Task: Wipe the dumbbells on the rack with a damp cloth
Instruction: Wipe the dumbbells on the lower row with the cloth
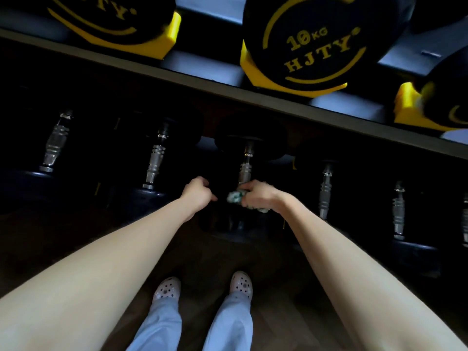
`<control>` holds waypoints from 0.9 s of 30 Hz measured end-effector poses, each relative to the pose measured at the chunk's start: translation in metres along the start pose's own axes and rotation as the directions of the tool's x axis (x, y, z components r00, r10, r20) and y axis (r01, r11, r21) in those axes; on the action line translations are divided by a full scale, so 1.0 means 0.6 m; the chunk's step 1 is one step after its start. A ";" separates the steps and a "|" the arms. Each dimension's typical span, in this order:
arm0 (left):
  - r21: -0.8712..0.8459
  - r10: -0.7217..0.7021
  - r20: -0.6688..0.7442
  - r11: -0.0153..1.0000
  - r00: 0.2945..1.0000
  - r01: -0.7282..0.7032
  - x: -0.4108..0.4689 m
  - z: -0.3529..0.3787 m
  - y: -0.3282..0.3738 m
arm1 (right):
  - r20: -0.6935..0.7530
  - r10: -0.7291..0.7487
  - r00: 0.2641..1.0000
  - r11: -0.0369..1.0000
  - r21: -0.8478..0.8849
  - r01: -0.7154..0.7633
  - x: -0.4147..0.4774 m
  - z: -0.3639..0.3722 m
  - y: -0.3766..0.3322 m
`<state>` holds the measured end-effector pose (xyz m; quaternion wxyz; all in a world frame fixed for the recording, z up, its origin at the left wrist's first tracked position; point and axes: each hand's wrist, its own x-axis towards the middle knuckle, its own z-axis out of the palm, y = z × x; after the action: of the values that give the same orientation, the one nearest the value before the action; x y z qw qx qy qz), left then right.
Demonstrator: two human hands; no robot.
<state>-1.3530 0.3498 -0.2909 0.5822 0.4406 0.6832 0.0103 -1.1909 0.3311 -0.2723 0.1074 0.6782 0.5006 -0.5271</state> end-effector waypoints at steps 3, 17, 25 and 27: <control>-0.083 -0.068 0.049 0.994 0.997 0.072 -0.005 -0.011 -0.001 | 0.074 -0.034 0.997 0.999 0.016 0.033 -0.016 -0.012 -0.005; 0.051 -0.101 0.164 0.994 0.981 0.093 0.028 -0.029 0.014 | -0.384 -0.234 0.893 0.971 -0.051 0.233 0.090 -0.039 -0.012; 0.028 -0.102 0.178 0.995 0.979 0.099 0.043 -0.032 0.008 | -0.101 -0.268 0.958 0.787 -0.596 0.158 0.145 0.001 -0.025; 0.002 -0.111 0.191 0.994 0.975 0.112 0.039 -0.034 0.005 | -0.069 -0.216 0.974 0.832 -0.535 0.146 0.133 0.010 -0.032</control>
<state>-1.3659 0.3762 -0.3014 0.6465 0.3980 0.6480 -0.0616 -1.2144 0.3813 -0.3335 0.2066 0.6043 0.6934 -0.3336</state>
